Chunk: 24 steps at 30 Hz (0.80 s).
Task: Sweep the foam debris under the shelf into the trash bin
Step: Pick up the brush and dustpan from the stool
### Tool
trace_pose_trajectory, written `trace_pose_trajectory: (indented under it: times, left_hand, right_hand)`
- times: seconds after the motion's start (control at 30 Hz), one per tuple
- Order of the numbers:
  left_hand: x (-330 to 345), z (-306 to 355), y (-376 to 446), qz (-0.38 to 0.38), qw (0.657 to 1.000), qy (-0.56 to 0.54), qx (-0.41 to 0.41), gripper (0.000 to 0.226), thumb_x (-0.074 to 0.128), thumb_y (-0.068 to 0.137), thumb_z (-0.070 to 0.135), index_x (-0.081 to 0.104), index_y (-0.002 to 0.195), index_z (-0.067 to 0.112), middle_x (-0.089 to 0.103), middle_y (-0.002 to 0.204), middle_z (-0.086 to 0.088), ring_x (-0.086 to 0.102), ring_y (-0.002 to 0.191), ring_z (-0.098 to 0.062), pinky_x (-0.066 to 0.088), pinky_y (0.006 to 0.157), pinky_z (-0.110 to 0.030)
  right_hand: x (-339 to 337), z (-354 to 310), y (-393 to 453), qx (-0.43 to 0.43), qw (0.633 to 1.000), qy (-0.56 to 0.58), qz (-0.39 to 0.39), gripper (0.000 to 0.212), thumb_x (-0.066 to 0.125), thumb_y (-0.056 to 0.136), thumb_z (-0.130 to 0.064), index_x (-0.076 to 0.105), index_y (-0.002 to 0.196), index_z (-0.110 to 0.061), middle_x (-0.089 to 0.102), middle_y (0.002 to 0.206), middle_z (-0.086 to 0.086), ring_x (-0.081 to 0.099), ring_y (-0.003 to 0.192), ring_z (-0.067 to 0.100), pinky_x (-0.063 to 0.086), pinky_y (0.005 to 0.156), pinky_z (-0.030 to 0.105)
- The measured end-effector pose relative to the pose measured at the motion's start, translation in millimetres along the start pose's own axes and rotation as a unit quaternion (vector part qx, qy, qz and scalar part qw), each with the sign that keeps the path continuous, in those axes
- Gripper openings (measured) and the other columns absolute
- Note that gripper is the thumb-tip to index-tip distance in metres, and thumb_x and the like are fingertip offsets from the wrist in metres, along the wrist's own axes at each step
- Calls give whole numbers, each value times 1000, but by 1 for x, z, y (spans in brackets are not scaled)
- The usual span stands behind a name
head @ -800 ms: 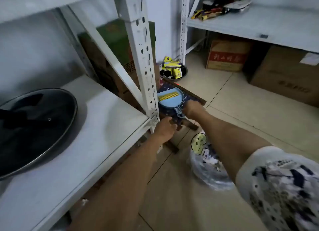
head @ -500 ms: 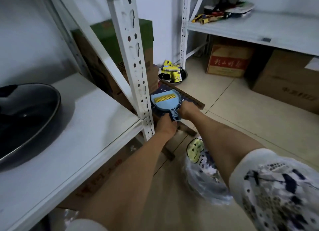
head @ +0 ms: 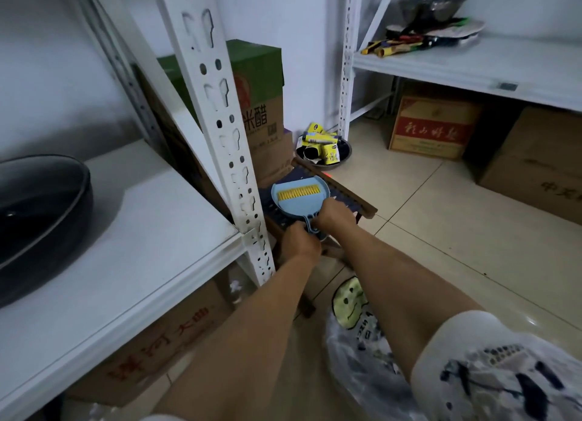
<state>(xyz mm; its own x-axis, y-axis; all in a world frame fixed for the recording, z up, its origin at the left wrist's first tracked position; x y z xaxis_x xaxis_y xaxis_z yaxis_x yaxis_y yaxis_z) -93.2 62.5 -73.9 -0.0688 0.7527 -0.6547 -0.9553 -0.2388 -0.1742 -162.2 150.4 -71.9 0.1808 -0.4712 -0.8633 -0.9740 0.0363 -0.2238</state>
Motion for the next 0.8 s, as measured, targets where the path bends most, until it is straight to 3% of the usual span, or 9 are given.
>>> trace_pose_trajectory:
  times: [0.13, 0.43, 0.63, 0.8]
  left_hand:
    - [4, -4, 0, 21, 1000, -18, 0, 16, 53, 92, 11, 68, 97, 9, 71, 103, -9, 65, 98, -25, 47, 78, -30]
    - [2, 0, -9, 45, 999, -20, 0, 17, 55, 90, 8, 70, 98, 8, 71, 105, -10, 64, 99, -27, 43, 75, -29]
    - [-11, 7, -18, -15, 1000, -23, 5, 18, 56, 89, 13, 69, 100, 8, 71, 103, -13, 64, 96, -31, 46, 73, -31]
    - [-39, 15, -41, -13, 999, -23, 25, 25, 56, 92, 12, 60, 114, 2, 65, 115, -16, 60, 108, -31, 50, 91, -38]
  right_hand:
    - [-3, -2, 0, -14, 999, -32, -2, 45, 70, 81, -16, 54, 121, -4, 62, 121, 18, 61, 112, 34, 52, 84, 39]
    - [-25, -4, -17, -17, 994, -85, 71, 33, 55, 91, -11, 53, 123, -5, 61, 124, 17, 60, 114, 34, 51, 85, 40]
    - [-44, -8, -26, 37, 988, 92, 121, 23, 60, 90, -11, 61, 110, 1, 65, 116, 20, 63, 107, 36, 53, 84, 39]
    - [-65, -22, -46, 54, 976, 137, 161, 21, 59, 93, -13, 63, 106, 3, 65, 113, 21, 64, 105, 35, 53, 86, 38]
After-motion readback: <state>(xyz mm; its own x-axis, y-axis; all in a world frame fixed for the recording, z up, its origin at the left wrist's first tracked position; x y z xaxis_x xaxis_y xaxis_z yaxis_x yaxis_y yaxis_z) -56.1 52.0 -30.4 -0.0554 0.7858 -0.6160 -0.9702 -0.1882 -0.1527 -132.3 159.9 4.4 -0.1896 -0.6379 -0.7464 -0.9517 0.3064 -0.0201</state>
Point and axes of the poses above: each hand's wrist, its own y-axis towards the middle knuckle, its own x-axis out of the palm, z = x × y, the point moved 3 cm from there along y, towards the middle knuckle
